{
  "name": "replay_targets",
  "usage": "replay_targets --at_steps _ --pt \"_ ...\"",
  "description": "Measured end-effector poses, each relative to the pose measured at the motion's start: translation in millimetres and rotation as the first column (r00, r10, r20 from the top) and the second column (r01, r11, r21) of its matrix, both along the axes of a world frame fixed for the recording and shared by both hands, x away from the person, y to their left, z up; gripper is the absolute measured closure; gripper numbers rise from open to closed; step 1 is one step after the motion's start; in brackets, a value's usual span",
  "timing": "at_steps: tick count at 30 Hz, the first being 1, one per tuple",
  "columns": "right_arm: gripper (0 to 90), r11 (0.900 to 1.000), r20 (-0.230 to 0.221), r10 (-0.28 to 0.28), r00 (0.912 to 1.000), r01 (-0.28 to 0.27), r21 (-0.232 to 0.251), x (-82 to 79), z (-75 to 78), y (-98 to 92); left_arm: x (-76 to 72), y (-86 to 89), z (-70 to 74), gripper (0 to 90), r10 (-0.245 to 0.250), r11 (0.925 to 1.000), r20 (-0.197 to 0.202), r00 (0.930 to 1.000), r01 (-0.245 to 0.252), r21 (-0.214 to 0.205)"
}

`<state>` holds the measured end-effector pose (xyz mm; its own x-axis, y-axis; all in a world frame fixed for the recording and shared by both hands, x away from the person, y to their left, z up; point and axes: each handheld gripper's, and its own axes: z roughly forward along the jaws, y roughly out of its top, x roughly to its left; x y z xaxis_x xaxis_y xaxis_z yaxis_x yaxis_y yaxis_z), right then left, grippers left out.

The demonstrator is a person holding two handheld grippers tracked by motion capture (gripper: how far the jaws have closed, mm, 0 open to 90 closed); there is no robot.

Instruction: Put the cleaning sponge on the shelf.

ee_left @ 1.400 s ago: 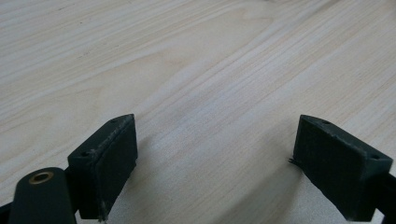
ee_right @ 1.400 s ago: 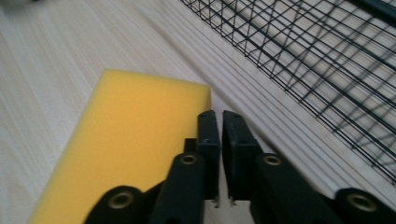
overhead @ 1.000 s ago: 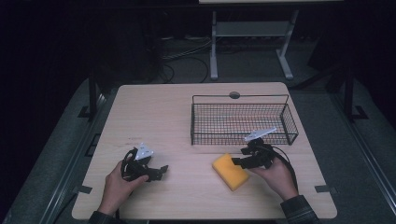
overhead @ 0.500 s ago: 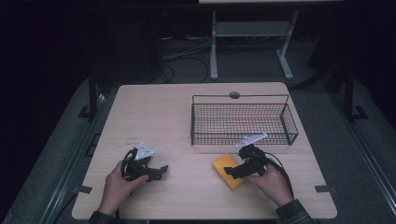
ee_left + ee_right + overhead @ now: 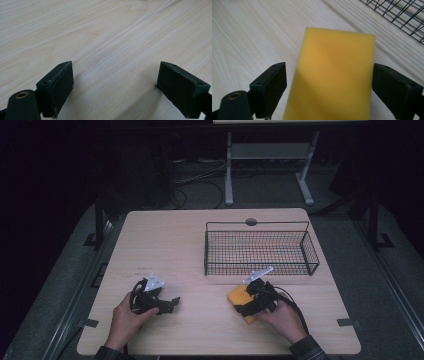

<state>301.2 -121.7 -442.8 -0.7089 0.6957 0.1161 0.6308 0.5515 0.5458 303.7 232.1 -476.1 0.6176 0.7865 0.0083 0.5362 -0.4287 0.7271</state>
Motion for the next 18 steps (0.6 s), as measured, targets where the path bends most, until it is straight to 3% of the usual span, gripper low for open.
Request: replay_targets --at_steps 12,18 --pt "14.9 0.9981 -0.006 0.015 0.9999 -0.016 -0.06 -0.7 -6.9 2.7 0.0 0.0 0.0 12.8 0.0 1.0 0.0 1.0 0.0 0.0" --pt "19.3 0.9982 -0.01 0.017 0.9998 -0.018 -0.058 -0.6 -7.0 1.2 0.0 0.0 0.0 12.8 0.0 1.0 0.0 1.0 0.0 0.0"
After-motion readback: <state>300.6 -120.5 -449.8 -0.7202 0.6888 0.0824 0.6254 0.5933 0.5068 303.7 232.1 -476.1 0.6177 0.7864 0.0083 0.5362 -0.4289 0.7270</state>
